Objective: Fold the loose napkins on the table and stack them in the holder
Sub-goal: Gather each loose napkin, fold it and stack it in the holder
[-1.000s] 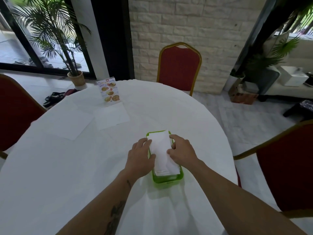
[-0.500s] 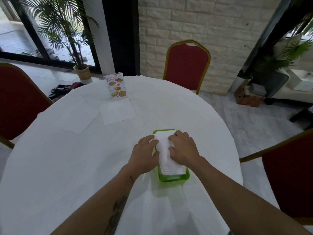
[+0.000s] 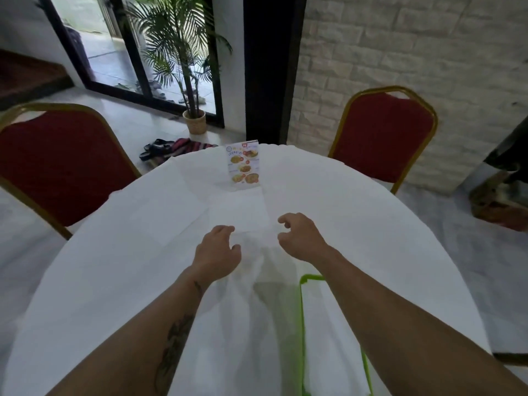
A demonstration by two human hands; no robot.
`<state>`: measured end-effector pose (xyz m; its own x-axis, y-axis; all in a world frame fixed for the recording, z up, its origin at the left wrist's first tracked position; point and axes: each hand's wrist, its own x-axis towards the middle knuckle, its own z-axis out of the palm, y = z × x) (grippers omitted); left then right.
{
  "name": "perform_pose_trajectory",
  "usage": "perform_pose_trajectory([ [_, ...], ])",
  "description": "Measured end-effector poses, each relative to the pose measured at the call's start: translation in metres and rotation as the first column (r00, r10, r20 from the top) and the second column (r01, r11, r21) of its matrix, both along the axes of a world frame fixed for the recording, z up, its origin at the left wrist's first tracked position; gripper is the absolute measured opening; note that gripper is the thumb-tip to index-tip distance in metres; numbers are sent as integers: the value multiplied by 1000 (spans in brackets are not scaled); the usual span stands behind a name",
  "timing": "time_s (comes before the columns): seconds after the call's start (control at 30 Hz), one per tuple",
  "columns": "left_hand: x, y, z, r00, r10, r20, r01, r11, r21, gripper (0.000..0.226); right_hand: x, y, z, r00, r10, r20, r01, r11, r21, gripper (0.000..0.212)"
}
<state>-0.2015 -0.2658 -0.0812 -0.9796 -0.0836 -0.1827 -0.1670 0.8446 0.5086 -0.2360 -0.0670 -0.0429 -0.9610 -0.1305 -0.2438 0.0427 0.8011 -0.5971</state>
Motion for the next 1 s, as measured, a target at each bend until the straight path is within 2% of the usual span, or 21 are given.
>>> perform_pose_trajectory([
  [0.1, -22, -16, -15, 996, -1, 93, 10, 995, -95, 63, -28, -10, -20, 994, -25, 105, 24, 1000, 6, 59],
  [0.2, -37, -22, -29, 987, -29, 155, 60, 979, -194, 69, -45, -17, -39, 985, -43, 170, 27, 995, 100, 60],
  [0.37, -35, -25, -56, 976, -97, 193, 152, 943, -296, 68, -59, -37, -62, 983, -104, 153, 80, 985, 152, 59],
  [0.5, -22, -19, -68, 988, -97, 122, 128, 951, -280, 67, -64, -61, -69, 958, -241, 156, 250, 967, -39, 79],
  [0.57, -16, -15, -70, 990, -108, 91, 129, 951, -279, 65, -66, -75, -72, 947, -274, 169, 290, 954, -76, 84],
  [0.67, -6, -8, -72, 992, -109, 63, 122, 959, -256, 63, -67, -86, -75, 919, -338, 202, 360, 929, -83, 80],
  [0.77, -4, -8, -74, 995, -95, 16, 97, 972, -212, 61, -71, -89, -74, 863, -407, 301, 480, 844, -237, 70],
  [0.83, -4, -12, -74, 996, -81, -42, 73, 982, -171, 58, -72, -91, -71, 846, -440, 300, 524, 789, -320, 62],
  [0.87, -4, -15, -74, 995, -61, -78, 50, 989, -136, 56, -71, -92, -68, 862, -441, 251, 505, 796, -333, 57],
  [0.93, -1, -21, -73, 990, 26, -136, -32, 998, -47, 53, -67, -93, -61, 936, -348, 53, 350, 902, -252, 51],
  [0.97, 0, -25, -73, 985, 79, -151, -82, 997, -11, 52, -64, -93, -58, 972, -234, -35, 226, 961, -161, 51],
  [1.0, 2, -30, -73, 979, 124, -160, -125, 992, 4, 52, -62, -95, -56, 994, -87, -60, 83, 994, -74, 54],
])
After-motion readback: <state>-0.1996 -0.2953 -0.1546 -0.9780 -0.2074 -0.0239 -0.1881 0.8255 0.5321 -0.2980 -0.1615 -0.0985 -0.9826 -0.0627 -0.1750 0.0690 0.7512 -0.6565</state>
